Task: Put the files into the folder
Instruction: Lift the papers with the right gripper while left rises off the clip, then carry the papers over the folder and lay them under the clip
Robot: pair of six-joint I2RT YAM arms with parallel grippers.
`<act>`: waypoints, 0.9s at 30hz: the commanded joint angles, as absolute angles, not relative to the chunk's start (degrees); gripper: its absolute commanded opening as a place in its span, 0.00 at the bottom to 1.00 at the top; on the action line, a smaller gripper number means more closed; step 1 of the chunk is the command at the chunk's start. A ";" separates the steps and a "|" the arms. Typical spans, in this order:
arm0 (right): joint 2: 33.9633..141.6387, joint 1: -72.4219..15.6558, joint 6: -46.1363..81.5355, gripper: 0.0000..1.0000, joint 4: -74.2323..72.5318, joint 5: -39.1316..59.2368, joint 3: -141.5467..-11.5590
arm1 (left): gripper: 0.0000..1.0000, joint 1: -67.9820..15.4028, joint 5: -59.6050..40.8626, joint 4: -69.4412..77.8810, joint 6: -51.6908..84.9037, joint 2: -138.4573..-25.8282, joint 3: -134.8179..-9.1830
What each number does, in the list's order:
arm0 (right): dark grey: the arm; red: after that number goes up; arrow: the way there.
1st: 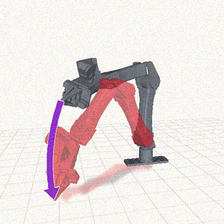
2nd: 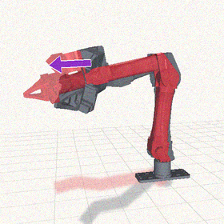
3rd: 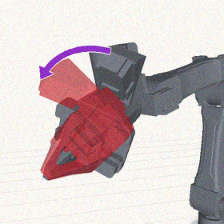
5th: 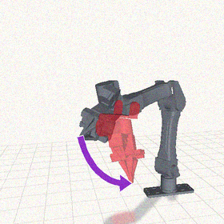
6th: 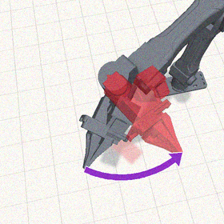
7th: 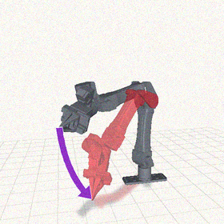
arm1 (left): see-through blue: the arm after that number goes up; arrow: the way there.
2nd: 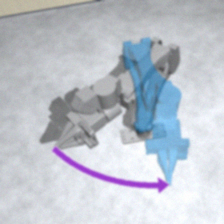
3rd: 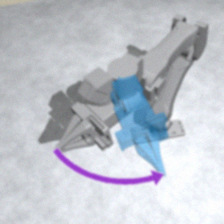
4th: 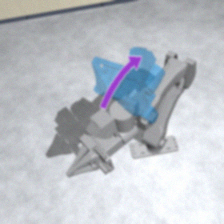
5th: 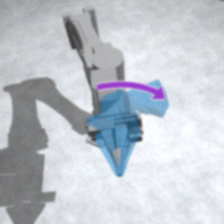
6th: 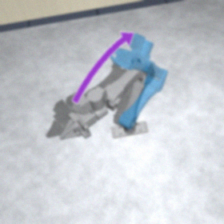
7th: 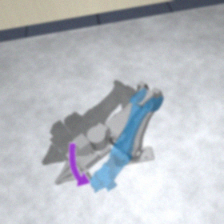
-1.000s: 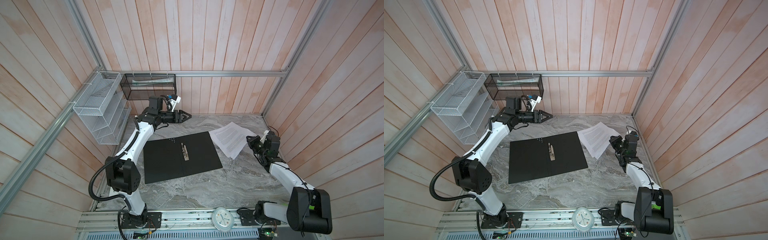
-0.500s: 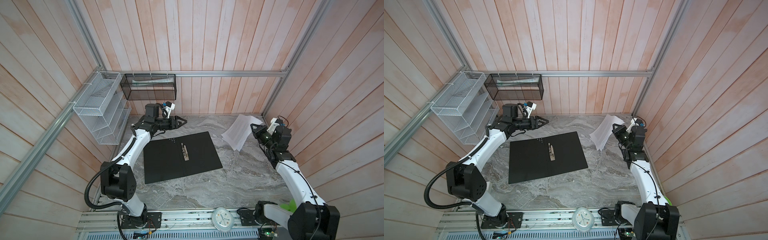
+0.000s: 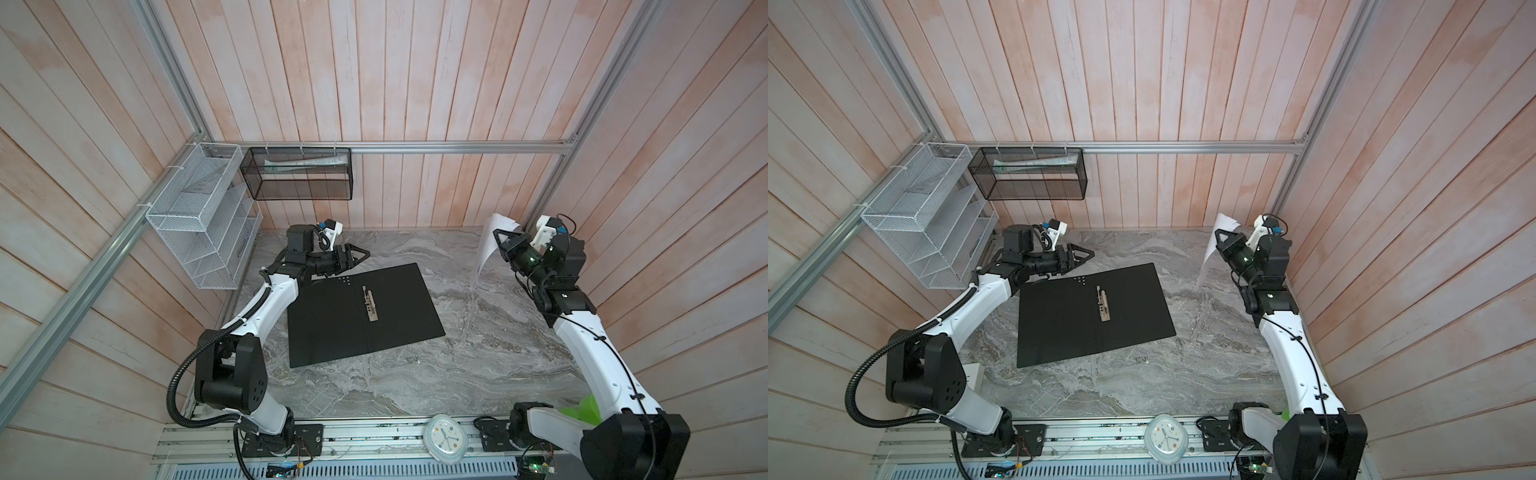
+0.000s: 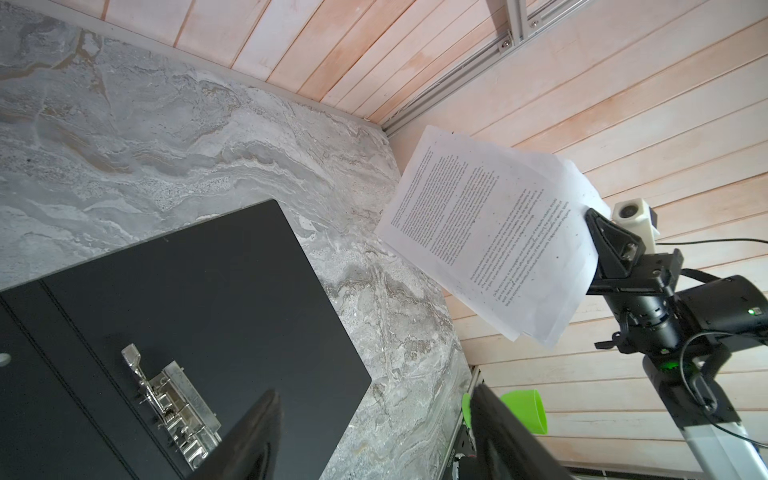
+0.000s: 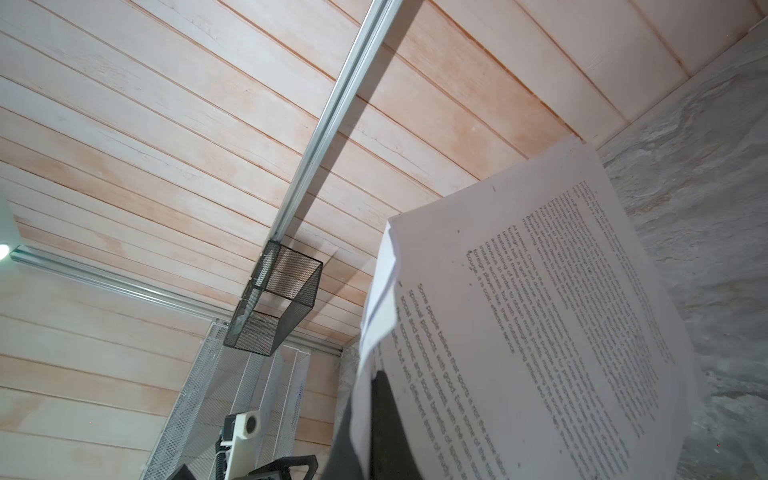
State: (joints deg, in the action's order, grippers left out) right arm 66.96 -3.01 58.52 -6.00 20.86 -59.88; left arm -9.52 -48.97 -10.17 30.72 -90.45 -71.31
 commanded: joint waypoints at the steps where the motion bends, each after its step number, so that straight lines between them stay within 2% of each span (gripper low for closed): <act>1: 68.01 -6.23 59.71 0.00 -6.68 19.76 -63.32 | 0.74 -8.35 -48.19 -7.05 31.44 -87.30 -71.07; 7: 68.91 -13.47 62.58 0.00 -11.29 15.94 -63.34 | 0.76 -5.00 -47.46 -5.42 33.45 -85.31 -68.94; 14: 67.37 -20.53 65.64 0.00 -18.92 10.10 -57.31 | 0.77 -3.08 -45.69 -5.60 32.90 -84.35 -68.77; 27: 56.35 -31.89 75.08 0.00 -32.62 -6.41 -24.71 | 0.77 -3.08 -45.48 -4.62 33.31 -84.64 -68.28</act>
State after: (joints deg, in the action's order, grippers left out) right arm 57.69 -30.00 71.29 -27.05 -0.19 -29.43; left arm -3.16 -45.98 -6.37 33.26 -85.45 -69.19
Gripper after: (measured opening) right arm 0.048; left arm 0.766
